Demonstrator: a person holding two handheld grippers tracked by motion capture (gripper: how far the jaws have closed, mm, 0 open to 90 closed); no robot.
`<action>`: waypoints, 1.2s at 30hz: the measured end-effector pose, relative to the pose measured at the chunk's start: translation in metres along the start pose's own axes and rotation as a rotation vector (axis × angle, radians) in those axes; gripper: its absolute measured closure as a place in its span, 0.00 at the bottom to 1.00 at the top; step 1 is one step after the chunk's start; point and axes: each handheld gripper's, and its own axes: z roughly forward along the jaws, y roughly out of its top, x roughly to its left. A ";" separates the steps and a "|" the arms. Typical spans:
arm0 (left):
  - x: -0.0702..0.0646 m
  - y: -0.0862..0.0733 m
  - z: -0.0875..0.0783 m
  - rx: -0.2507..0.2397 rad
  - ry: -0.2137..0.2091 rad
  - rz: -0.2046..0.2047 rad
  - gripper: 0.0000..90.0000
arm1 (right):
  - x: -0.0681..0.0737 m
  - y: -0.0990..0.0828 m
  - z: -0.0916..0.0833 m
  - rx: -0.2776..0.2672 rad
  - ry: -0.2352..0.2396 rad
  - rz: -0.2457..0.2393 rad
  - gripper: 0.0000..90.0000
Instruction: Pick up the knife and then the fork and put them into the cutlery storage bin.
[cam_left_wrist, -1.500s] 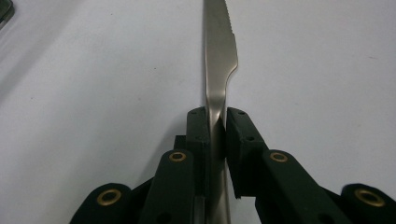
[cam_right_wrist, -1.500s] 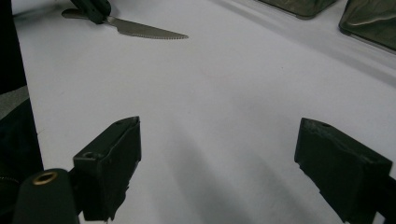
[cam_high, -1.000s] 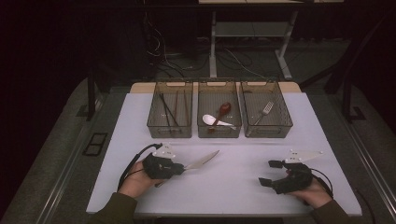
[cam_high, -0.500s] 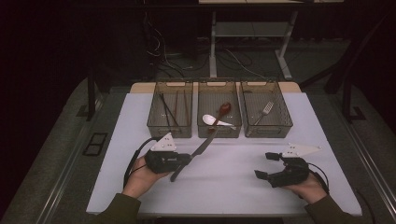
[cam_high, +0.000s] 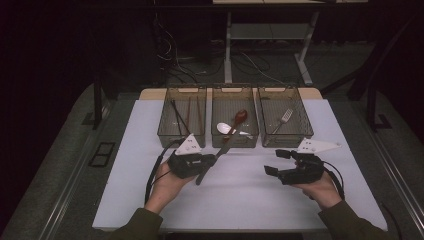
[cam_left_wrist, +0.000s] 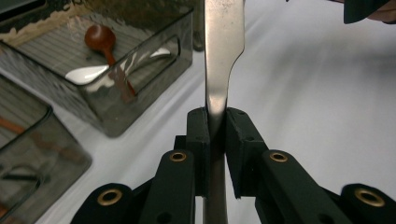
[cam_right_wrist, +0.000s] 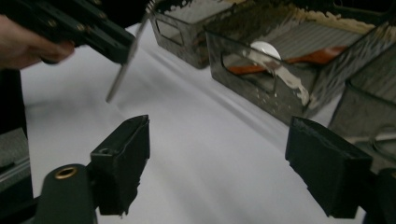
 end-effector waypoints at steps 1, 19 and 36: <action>-0.001 0.002 0.003 -0.005 0.004 0.000 0.88 | 0.000 0.003 0.001 -0.007 0.001 0.003 0.27; -0.026 0.024 0.036 -0.073 0.048 0.012 0.88 | 0.001 0.045 0.039 -0.081 0.123 0.092 0.63; -0.023 0.022 0.038 -0.117 0.049 -0.032 0.87 | 0.007 0.056 0.056 -0.128 0.171 0.098 0.98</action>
